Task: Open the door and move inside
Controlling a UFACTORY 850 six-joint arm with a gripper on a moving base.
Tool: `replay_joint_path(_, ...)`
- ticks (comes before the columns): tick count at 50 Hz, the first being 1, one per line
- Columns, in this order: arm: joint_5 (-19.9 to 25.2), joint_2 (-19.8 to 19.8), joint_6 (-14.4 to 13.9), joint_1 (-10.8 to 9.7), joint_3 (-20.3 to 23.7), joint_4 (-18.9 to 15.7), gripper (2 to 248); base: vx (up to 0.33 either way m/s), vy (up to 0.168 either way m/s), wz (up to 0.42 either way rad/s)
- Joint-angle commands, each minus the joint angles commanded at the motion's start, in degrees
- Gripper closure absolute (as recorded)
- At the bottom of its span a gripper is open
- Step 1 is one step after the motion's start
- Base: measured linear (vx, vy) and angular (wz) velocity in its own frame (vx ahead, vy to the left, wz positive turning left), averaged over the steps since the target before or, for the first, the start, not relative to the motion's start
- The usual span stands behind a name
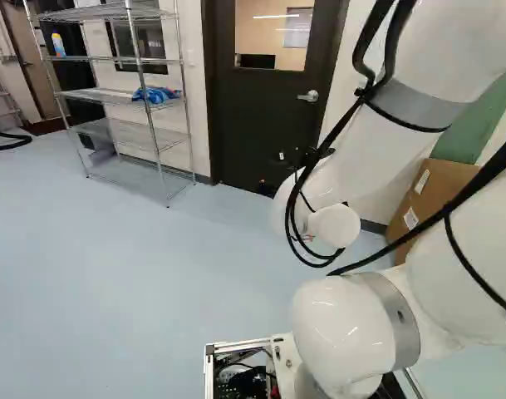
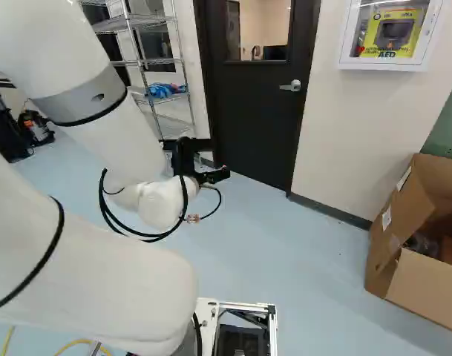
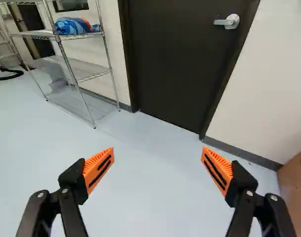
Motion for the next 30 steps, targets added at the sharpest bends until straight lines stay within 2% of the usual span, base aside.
replay_joint_path(30,0.00,0.00,0.00,0.00,0.00,0.00,3,0.097,0.001,-0.001)
